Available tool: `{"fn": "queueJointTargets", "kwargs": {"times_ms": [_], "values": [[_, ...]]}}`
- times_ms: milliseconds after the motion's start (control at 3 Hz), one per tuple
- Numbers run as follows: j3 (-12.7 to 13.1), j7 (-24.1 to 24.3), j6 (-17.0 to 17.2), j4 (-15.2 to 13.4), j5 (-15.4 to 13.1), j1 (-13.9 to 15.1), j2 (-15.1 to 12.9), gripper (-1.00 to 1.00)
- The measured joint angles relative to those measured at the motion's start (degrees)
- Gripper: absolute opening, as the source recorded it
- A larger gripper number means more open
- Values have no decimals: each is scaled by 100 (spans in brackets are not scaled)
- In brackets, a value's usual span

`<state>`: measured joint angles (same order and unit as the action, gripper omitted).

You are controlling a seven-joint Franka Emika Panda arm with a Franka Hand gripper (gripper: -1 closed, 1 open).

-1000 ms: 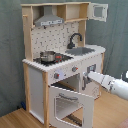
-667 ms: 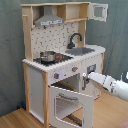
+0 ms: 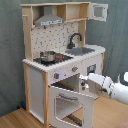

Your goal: Play with the kitchen

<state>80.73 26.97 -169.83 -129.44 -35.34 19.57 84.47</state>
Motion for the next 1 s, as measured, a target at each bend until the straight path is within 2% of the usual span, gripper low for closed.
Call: {"fn": "queueJointTargets", "kwargs": {"times_ms": [1000], "values": [[347, 1510, -77, 1153, -5, 630, 117, 100]]}}
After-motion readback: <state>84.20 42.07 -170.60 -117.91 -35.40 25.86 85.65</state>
